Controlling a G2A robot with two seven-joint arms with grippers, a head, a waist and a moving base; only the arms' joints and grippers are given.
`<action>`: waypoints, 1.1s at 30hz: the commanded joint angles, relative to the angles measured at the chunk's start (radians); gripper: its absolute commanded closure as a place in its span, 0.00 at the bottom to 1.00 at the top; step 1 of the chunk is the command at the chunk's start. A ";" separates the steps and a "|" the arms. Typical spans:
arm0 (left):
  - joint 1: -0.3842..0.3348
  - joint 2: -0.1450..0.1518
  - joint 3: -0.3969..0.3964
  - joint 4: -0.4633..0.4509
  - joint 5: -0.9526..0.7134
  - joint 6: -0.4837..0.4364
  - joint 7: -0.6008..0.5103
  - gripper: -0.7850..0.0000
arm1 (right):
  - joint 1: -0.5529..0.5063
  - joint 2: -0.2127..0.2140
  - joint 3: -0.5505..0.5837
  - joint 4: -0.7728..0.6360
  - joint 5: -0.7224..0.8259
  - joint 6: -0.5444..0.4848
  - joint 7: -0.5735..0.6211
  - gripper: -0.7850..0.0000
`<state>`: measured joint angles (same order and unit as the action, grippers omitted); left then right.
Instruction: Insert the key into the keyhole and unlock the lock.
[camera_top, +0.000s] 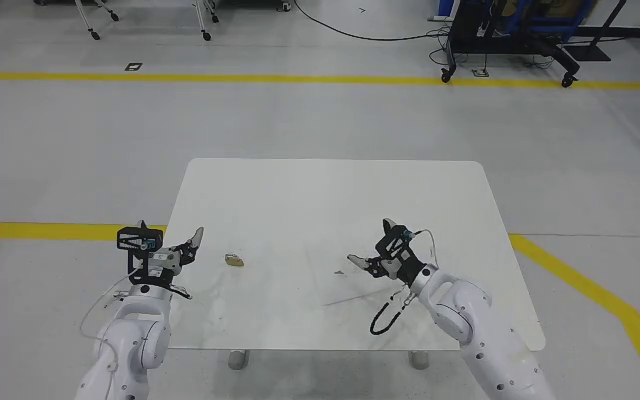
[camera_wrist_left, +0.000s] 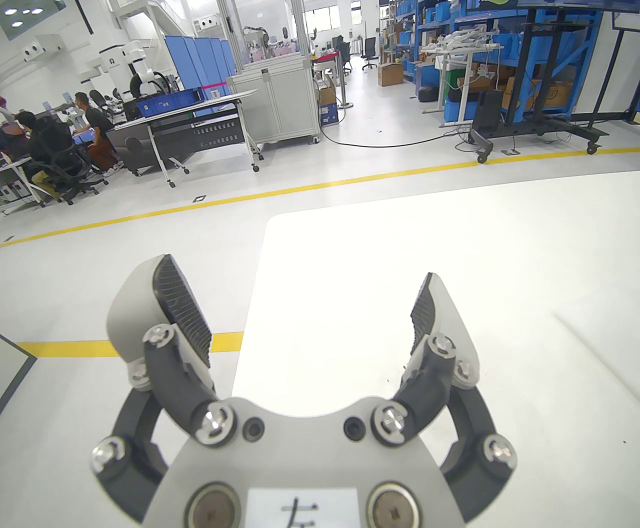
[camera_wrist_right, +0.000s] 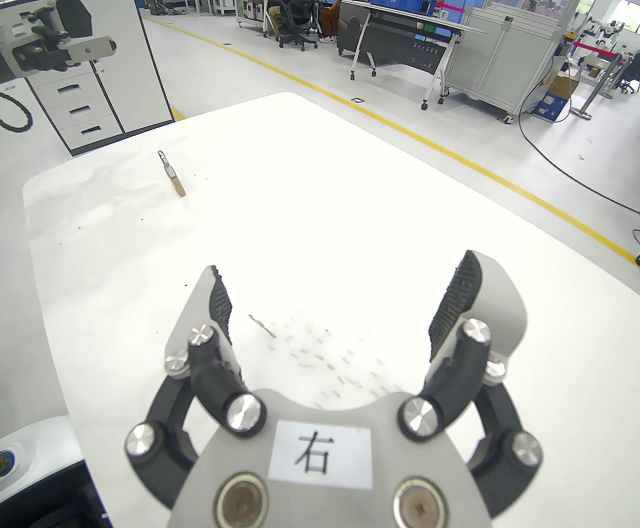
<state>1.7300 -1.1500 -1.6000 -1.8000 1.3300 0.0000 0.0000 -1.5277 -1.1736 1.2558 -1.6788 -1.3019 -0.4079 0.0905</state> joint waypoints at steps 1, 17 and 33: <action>0.000 0.000 0.000 0.000 0.000 0.000 0.000 0.00 | 0.000 0.000 0.000 0.000 0.000 0.000 0.000 0.00; 0.000 0.000 0.000 0.000 0.000 0.000 0.000 0.00 | 0.201 0.004 -0.165 0.163 -0.229 -0.328 0.153 0.21; 0.000 0.000 0.000 0.000 0.000 0.000 0.000 0.00 | 0.328 -0.005 -0.304 0.230 -0.414 -0.426 0.146 0.68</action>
<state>1.7300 -1.1500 -1.6000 -1.8000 1.3300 0.0000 0.0000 -1.2038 -1.1774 0.9572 -1.4511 -1.7160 -0.8315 0.2351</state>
